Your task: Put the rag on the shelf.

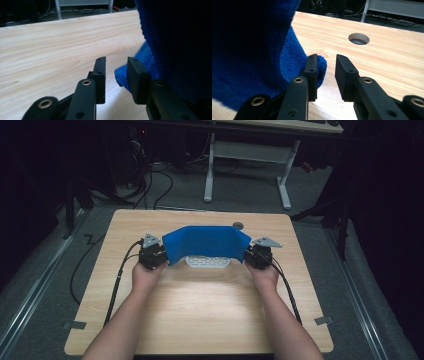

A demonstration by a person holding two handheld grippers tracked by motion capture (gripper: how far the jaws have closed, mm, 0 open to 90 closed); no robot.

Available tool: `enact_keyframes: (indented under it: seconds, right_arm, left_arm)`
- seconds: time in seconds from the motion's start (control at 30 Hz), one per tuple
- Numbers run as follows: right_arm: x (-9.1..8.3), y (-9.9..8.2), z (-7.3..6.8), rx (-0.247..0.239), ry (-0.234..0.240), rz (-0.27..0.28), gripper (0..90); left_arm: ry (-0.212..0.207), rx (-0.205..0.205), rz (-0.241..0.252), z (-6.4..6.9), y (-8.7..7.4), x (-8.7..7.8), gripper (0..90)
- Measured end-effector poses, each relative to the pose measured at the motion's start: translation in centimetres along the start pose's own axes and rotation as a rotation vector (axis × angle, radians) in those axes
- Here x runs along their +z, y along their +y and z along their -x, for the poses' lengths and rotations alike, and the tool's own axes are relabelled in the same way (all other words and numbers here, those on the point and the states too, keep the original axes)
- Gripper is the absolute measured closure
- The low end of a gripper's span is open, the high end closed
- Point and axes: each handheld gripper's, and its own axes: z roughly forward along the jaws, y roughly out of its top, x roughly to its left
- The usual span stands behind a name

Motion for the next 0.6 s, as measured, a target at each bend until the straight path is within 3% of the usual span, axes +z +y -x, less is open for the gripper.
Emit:
enact_keyframes:
  seconds: [0.23, 0.6]
  right_arm:
    - [-0.6, 0.4, 0.5, 0.004, -0.011, 0.012, 68.5]
    - [-2.4, 1.2, 1.6, 0.006, -0.035, 0.029, 62.2]
  left_arm:
    - [0.031, -0.009, 0.014, -0.8, 0.6, -1.3, 65.3]
    - [0.072, 0.012, 0.009, -1.8, 0.9, -3.2, 64.6]
